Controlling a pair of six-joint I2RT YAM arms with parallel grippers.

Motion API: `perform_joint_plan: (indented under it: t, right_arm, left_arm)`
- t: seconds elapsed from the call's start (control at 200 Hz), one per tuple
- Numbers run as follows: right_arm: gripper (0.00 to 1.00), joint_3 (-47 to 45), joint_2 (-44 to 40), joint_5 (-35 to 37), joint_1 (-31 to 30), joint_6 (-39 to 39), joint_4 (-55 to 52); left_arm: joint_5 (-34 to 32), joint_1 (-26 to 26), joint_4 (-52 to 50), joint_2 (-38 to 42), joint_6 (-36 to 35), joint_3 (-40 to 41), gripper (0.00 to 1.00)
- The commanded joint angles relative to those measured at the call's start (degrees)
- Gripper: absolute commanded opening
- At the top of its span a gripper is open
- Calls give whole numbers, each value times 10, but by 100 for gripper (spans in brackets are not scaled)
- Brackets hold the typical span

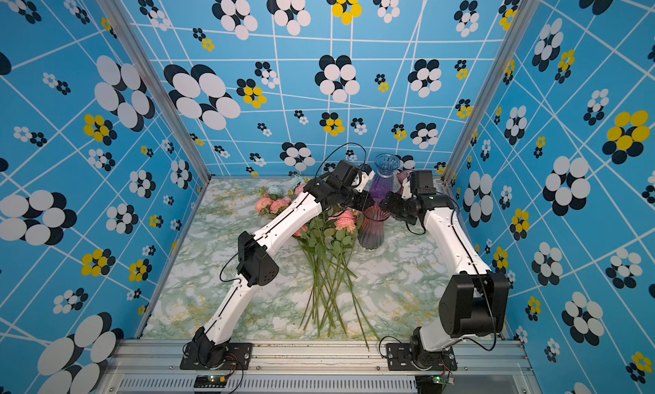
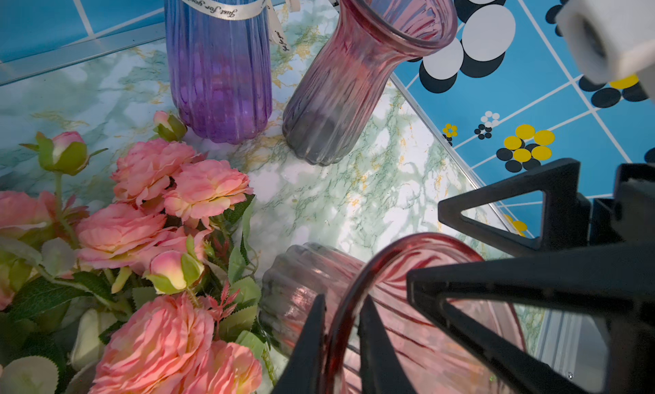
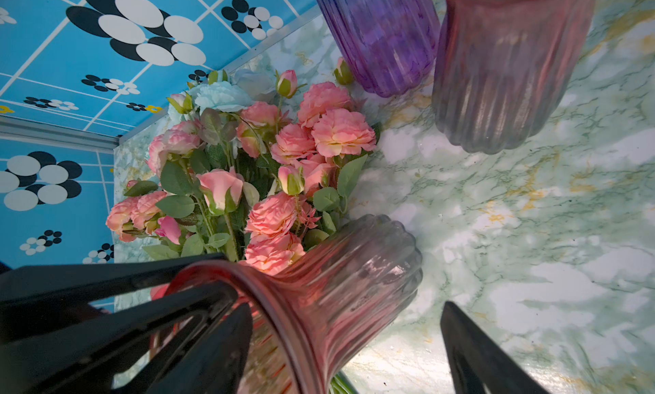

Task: Place the pink flowers into the vase
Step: Pick up the vase from the center of the board.

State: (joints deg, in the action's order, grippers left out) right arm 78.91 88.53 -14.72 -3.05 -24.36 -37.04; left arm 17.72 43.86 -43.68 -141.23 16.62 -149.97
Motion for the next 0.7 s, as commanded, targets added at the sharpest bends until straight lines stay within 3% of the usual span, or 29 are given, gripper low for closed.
perform_joint_plan:
  t: [0.0, 0.355, 0.615, 0.695]
  right_arm:
    - [76, -4, 10, -22, 1, -4, 5]
    - [45, -7, 38, -75, 1, -19, 6]
    - [9, -2, 45, -105, -1, -32, -7]
    - [4, 0, 44, -109, -5, -36, -13]
  left_arm:
    - [11, 0, -23, -14, -20, -10, 17]
    - [25, -8, -31, -14, -19, -10, 14]
    - [40, -13, -57, -10, -18, -10, 13]
    - [41, -13, -67, -5, -21, -10, 13]
